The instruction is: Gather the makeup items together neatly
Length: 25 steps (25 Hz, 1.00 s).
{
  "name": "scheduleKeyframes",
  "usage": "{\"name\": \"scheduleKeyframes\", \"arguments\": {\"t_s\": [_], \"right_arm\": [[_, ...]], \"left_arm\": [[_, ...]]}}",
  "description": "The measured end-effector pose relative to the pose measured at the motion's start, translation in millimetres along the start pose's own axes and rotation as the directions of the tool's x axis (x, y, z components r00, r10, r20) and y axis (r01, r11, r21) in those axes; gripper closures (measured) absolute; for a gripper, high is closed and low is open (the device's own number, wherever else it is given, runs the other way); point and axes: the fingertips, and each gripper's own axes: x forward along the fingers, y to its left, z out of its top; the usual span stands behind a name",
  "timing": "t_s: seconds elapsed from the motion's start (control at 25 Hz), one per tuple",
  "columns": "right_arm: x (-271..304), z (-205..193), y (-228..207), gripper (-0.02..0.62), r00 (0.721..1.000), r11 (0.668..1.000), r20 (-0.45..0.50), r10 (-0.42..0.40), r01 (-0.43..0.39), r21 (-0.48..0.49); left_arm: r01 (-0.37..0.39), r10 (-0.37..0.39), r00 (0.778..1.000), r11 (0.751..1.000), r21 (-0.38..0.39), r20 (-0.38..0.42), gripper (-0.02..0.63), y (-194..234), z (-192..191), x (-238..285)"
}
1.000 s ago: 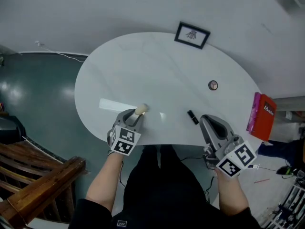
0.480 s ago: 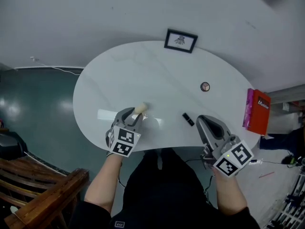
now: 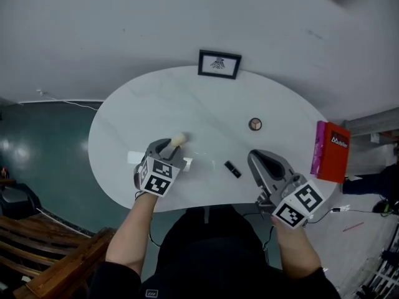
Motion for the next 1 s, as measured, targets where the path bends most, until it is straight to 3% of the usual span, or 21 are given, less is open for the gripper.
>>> {"name": "scheduleKeyframes", "arguments": {"t_s": [0.2, 0.48, 1.0], "right_arm": [[2, 13, -39, 0.560, 0.999, 0.999, 0.000, 0.032, -0.032, 0.026], [3, 17, -74, 0.560, 0.996, 0.996, -0.034, 0.085, -0.084, 0.030], [16, 14, -83, 0.560, 0.995, 0.996, -0.067, 0.075, -0.072, 0.044]], "left_arm": [[-0.003, 0.003, 0.998, 1.000, 0.004, -0.063, 0.474, -7, 16, 29], [-0.026, 0.041, 0.980, 0.997, 0.078, -0.196, 0.472, -12, 20, 48], [0.015, -0.011, 0.991, 0.999, 0.031, -0.130, 0.450, -12, 41, 62]]}}
